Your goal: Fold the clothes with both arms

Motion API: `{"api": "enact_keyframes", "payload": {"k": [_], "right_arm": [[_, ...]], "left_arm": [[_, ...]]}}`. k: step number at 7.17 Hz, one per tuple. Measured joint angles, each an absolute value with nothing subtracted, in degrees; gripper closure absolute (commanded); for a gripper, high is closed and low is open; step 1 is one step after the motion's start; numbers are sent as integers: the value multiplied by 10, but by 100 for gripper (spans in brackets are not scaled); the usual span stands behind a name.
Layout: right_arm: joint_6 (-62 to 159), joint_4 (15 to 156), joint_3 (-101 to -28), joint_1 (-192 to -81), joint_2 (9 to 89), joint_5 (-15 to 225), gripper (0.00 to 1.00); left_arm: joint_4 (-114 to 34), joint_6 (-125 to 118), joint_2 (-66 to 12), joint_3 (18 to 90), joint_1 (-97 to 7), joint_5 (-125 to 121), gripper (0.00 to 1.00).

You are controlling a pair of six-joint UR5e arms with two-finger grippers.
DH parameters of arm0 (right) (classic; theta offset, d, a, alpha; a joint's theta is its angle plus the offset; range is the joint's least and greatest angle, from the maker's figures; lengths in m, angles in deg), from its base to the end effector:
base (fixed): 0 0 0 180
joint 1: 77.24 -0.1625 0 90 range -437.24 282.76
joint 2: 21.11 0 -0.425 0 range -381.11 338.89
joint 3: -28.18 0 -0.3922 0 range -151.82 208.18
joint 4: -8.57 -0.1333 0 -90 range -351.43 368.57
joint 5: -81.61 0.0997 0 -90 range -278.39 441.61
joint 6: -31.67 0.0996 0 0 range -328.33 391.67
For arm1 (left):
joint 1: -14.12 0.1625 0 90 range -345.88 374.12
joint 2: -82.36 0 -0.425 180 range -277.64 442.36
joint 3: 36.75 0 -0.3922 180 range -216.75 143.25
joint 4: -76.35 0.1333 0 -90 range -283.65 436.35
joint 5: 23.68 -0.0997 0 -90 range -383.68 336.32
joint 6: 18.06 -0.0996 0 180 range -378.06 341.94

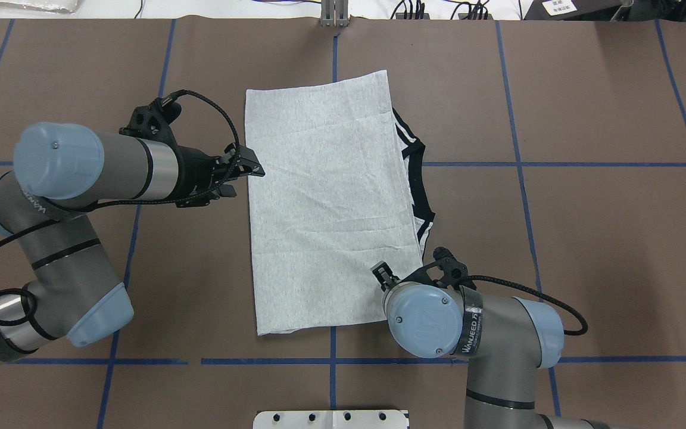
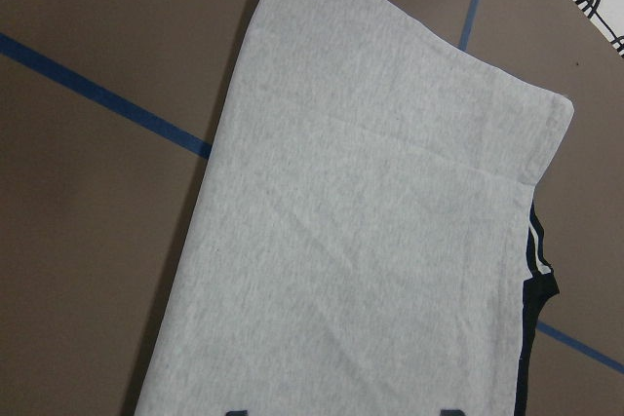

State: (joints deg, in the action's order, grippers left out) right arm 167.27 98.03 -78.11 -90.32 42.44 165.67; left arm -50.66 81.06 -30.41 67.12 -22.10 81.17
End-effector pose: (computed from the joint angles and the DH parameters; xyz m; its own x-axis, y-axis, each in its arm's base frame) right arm -0.5693 -0.2797 0.2806 0.2859 0.7960 0.5335 -0.7125 0.5489 -0.4371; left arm 0.4201 -0.4413 0.2518 0.1652 -0.3109 -0.9360 0.4040 0.8871 -0.2233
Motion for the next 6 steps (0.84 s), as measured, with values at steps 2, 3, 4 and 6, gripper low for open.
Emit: {"api": "enact_keyframes", "payload": {"k": [2, 3, 4, 6], "right_arm": [[1678, 980, -779, -906, 423, 1658, 100], [1683, 980, -778, -906, 423, 1659, 100], [1686, 980, -777, -907, 423, 1660, 100], [1686, 979, -780, -908, 422, 1670, 100]], "left_arm": [[-506, 811, -303, 674, -220, 812, 27], [-506, 811, -303, 675, -220, 812, 27], [-506, 812, -303, 675, -220, 812, 27], [-501, 813, -303, 674, -216, 812, 27]]}}
